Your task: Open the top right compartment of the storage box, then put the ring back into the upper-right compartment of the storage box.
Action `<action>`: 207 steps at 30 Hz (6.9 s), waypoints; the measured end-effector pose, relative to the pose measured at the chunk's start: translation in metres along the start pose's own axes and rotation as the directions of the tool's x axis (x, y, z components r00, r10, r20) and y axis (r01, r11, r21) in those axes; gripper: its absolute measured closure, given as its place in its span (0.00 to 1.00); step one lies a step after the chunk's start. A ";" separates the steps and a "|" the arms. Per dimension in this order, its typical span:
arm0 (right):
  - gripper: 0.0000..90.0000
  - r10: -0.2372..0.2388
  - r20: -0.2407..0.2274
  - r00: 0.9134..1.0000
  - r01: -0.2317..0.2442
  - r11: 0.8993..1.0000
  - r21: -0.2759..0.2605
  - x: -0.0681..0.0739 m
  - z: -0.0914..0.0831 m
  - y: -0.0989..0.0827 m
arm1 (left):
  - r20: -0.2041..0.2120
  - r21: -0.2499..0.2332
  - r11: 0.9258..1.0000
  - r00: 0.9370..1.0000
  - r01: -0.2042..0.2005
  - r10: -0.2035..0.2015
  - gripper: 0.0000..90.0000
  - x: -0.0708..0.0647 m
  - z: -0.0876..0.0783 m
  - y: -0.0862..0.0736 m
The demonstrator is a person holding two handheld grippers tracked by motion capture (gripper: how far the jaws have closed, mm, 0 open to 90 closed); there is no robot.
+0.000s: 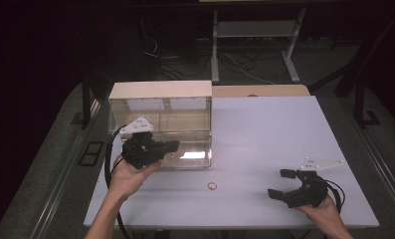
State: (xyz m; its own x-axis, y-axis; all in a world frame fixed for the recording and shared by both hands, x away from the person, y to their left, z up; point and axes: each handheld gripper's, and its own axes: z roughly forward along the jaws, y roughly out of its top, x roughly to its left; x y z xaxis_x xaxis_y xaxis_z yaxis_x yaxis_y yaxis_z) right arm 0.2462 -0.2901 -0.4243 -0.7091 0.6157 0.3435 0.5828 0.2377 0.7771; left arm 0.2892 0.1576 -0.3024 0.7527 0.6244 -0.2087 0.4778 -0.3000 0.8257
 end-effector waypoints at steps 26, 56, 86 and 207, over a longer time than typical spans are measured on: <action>0.00 -0.004 -0.005 1.000 0.004 1.000 -0.009 0.000 0.001 0.000 | 0.014 -0.025 1.000 1.000 0.005 -0.004 0.99 0.016 -0.010 0.008; 0.00 -0.001 -0.017 1.000 0.001 1.000 -0.006 0.000 -0.001 0.001 | 0.036 -0.073 0.996 0.998 -0.057 0.060 0.99 0.007 -0.033 0.031; 0.00 0.005 -0.018 1.000 -0.005 1.000 -0.004 0.001 -0.001 0.001 | 0.032 -0.046 0.995 0.995 -0.090 0.092 0.99 0.010 -0.049 0.070; 0.00 -0.269 -0.299 0.916 0.360 0.879 0.312 0.074 0.132 0.077 | 0.014 -0.079 0.987 0.990 -0.142 0.144 0.99 0.014 -0.057 0.098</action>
State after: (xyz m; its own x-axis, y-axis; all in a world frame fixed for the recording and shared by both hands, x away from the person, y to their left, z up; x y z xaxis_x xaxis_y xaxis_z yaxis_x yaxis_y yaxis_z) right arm 0.2910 -0.1271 -0.4086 -0.9247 0.2752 0.2632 0.3808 0.6653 0.6422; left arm 0.3211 0.1783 -0.1943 0.8197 0.5648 -0.0950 0.3288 -0.3282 0.8855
